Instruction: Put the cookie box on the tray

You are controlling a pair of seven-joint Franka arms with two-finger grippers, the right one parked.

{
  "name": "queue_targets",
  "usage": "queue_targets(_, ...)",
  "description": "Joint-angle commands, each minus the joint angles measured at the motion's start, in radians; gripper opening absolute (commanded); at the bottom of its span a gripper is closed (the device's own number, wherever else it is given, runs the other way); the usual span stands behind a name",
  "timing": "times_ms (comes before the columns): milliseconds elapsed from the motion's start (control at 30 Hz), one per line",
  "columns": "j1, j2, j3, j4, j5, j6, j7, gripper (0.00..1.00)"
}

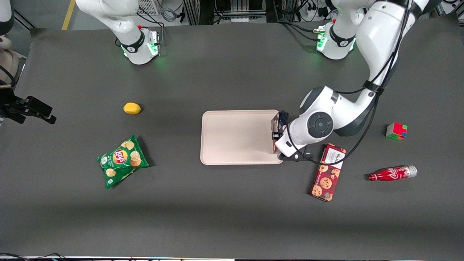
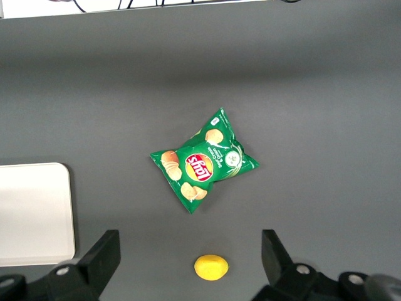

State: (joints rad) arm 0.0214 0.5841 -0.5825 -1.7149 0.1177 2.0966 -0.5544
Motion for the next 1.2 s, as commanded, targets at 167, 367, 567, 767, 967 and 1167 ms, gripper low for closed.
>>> queue_targets(167, -0.014, 0.023, -0.008, 0.028, 0.043, 0.005, -0.044, 0.0)
queue_targets(367, -0.015, 0.026, -0.008, 0.026, 0.052, 0.028, -0.042, 1.0)
queue_targets(567, -0.014, 0.026, -0.008, 0.028, 0.062, 0.025, -0.042, 1.0)
queue_targets(767, -0.008, -0.024, -0.007, 0.032, 0.06, -0.009, -0.047, 1.0)
queue_targets(967, 0.002, -0.124, 0.007, 0.061, 0.045, -0.165, -0.041, 1.0)
queue_targets(1167, 0.011, -0.266, 0.059, 0.074, -0.013, -0.302, -0.036, 1.0)
